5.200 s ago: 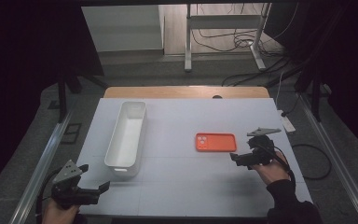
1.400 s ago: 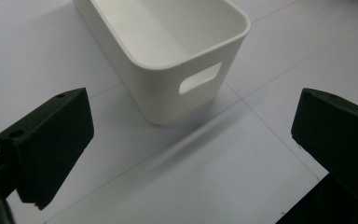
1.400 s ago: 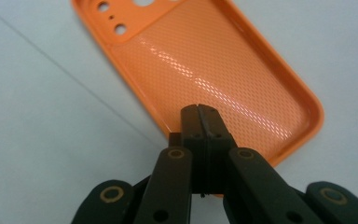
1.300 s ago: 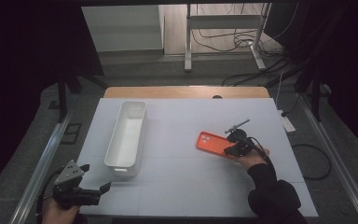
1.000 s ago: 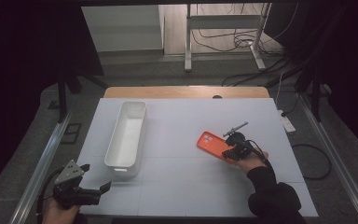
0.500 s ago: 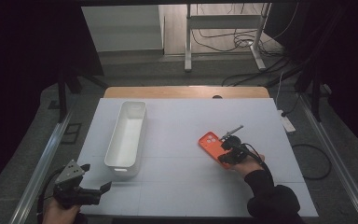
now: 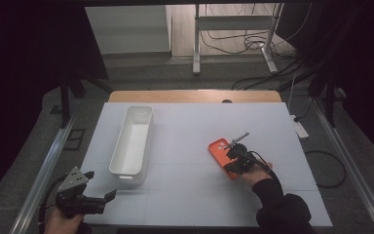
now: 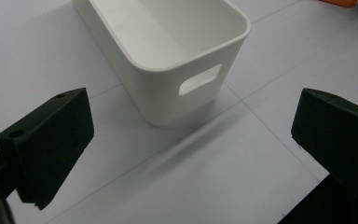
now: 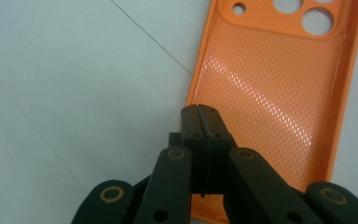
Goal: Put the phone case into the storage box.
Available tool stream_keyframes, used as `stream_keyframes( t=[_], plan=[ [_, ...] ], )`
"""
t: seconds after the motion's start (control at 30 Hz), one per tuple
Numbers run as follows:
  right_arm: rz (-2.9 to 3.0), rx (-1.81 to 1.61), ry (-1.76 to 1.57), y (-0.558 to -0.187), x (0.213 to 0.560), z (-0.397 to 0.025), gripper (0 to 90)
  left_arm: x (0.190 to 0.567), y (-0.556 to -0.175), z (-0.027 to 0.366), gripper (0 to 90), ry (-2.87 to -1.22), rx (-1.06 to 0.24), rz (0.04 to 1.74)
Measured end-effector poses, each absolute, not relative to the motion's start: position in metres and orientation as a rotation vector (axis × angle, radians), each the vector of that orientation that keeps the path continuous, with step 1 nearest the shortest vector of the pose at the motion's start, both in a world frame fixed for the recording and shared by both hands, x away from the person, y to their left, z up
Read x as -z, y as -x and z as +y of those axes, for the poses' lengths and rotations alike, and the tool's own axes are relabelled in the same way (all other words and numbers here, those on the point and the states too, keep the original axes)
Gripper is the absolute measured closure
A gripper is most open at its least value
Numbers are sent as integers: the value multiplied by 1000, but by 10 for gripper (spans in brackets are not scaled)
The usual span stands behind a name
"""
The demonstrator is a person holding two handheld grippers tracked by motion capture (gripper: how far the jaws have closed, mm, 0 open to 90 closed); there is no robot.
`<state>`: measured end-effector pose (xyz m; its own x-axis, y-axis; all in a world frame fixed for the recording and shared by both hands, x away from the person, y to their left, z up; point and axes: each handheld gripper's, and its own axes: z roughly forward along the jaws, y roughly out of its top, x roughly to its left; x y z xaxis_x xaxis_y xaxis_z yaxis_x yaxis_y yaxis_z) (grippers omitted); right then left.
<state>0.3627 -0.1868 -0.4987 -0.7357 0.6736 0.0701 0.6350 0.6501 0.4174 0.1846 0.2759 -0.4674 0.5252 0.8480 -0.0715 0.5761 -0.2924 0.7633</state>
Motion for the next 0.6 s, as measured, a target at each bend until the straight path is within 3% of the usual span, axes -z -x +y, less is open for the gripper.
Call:
stream_keyframes(
  t=[0.37, 0.6],
  plan=[
    [2684, -741, -1093, -361, 481, -197, 891, 467, -185, 276, 0, -1999, -450, 1156],
    [2598, -763, -1104, -360, 469, -207, 766, 467, -185, 276, 0, -1998, -449, 1157]
  ],
)
